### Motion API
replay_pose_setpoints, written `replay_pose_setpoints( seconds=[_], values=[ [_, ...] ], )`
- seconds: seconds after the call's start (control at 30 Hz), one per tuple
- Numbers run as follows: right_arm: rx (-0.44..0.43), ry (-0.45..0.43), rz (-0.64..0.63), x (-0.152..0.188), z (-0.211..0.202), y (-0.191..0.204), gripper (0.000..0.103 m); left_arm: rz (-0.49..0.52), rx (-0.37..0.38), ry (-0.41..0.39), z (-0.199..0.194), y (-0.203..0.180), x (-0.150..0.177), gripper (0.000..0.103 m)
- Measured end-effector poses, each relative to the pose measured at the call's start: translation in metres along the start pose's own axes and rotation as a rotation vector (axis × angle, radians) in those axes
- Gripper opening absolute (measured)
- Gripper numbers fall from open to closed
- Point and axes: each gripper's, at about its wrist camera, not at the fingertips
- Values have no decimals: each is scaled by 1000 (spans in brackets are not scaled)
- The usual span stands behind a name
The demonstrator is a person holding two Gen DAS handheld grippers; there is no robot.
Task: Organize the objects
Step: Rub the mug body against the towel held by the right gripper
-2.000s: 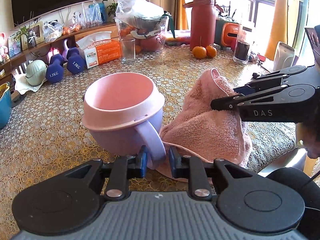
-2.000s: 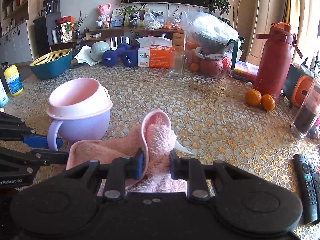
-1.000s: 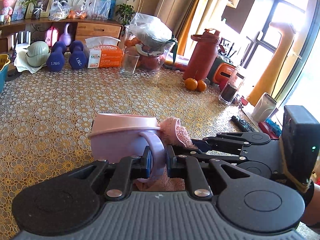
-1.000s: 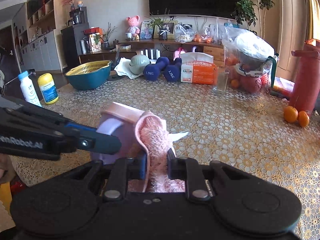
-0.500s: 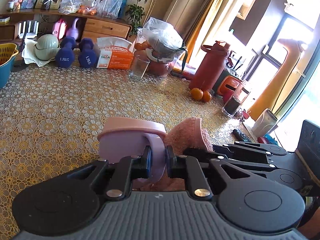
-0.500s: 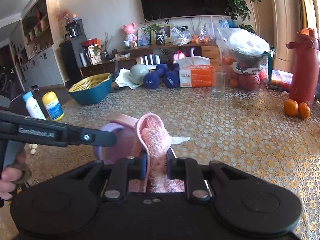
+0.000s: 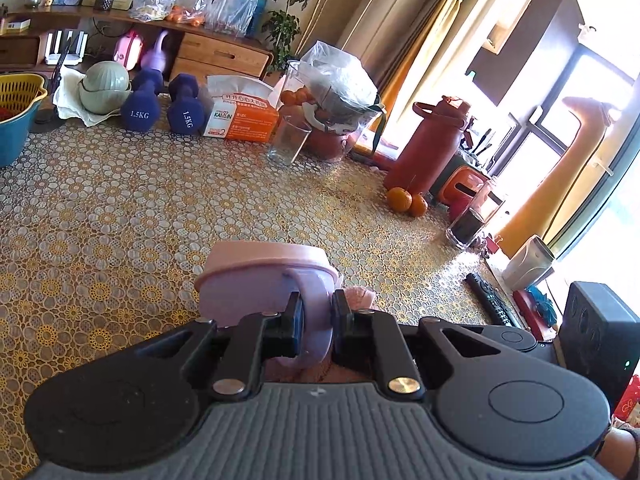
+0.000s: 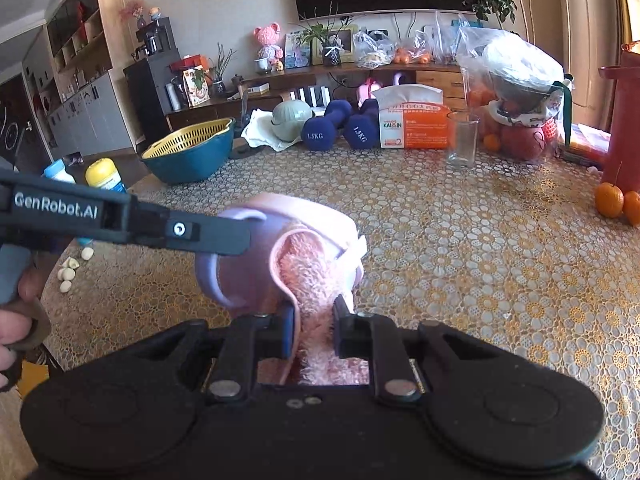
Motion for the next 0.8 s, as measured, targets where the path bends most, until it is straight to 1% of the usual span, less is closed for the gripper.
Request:
replay_pose_setpoints(
  seconds=[0.13, 0.2, 0.3, 0.37, 0.43, 0.57, 0.63, 0.73, 0.8],
  values=[
    [25, 16, -41, 3, 4, 5, 18, -7, -9, -9, -4, 6, -1, 14],
    [77, 27, -70, 3, 5, 5, 18, -5, -24, -13, -7, 10, -1, 14],
    [115, 49, -32, 2, 7, -9, 17, -13, -33, -16, -12, 16, -1, 14],
    [106, 50, 13, -1, 5, -18, 17, -23, -40, -20, -14, 20, -1, 14],
    [84, 28, 40, -6, -1, -20, 17, -31, -44, -26, -16, 23, -1, 15],
    [32, -39, 13, -21, -14, -1, 17, -35, -50, -30, -19, 27, 0, 15],
    [2, -51, -2, -27, -14, 10, 17, -38, -52, -30, -20, 28, 1, 15],
    [13, -64, -40, -30, -8, 23, 17, -35, -58, -29, -22, 30, 2, 15],
    [27, -58, -35, -32, -2, 24, 17, -34, -60, -29, -23, 30, 2, 15]
  ],
)
Point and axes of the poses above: each gripper's, at about its wrist camera, not at the fingertips, and z roughly the way its jaws point, y to its left, x to its underside, and after that the axes turned 11 degrees about x, right-handed
